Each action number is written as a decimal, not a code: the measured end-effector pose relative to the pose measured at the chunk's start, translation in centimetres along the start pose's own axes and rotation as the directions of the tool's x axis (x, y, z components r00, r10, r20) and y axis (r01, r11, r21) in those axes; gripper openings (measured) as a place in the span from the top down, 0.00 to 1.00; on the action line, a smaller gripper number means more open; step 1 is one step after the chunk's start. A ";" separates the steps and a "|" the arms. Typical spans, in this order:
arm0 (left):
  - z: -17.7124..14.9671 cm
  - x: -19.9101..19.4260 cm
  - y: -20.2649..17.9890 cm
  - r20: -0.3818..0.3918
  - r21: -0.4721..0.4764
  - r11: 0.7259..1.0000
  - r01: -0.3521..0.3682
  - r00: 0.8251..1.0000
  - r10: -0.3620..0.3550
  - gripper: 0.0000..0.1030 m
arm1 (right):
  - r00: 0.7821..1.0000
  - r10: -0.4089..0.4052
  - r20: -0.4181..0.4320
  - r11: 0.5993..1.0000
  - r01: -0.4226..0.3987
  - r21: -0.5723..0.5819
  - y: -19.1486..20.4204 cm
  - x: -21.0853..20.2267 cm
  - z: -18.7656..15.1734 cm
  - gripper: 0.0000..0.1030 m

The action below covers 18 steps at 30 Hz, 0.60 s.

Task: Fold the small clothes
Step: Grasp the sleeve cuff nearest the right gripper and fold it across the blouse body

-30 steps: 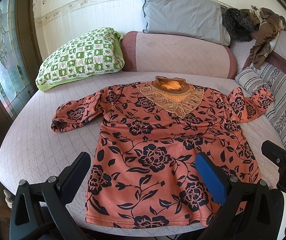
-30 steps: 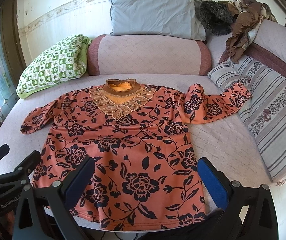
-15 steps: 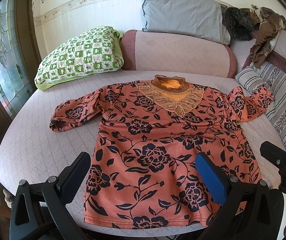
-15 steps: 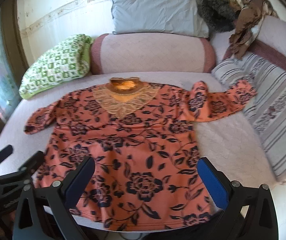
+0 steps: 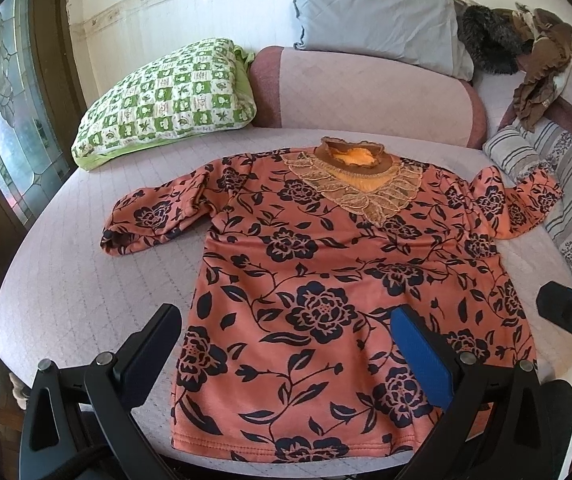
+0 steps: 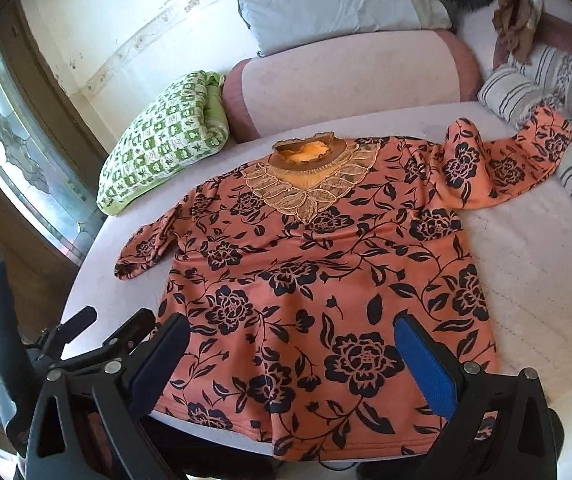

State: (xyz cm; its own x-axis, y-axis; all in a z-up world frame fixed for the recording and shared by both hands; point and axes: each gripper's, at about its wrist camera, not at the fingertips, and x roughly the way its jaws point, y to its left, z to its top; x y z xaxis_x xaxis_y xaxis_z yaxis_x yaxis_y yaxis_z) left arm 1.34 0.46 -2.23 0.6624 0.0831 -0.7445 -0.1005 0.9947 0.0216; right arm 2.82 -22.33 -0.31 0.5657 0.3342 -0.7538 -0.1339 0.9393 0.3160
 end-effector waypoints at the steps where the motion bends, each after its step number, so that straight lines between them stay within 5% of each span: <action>1: 0.0 0.1 0.1 -0.002 0.000 1.000 -0.005 1.000 0.005 0.00 | 1.000 0.008 -0.003 1.000 -0.008 0.007 -0.1 0.2 0.1 0.00; 10: 0.5 1.2 0.4 -0.031 0.018 0.997 -0.071 0.997 0.071 0.00 | 0.994 0.101 -0.035 0.994 -0.100 0.037 -0.5 1.9 0.8 0.00; 18: 0.7 1.9 1.3 -0.056 0.012 0.992 -0.127 0.990 0.128 0.00 | 0.982 0.187 0.001 0.981 -0.186 -0.055 2.0 2.4 1.1 0.00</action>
State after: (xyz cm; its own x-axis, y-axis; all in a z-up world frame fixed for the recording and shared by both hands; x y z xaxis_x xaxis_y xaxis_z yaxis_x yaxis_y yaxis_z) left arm 3.01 1.98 -3.14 0.6012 0.2061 -0.7721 -0.1753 0.9767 0.1242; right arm 4.86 -19.74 -0.85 0.5315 0.5036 -0.6811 -0.2818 0.8634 0.4185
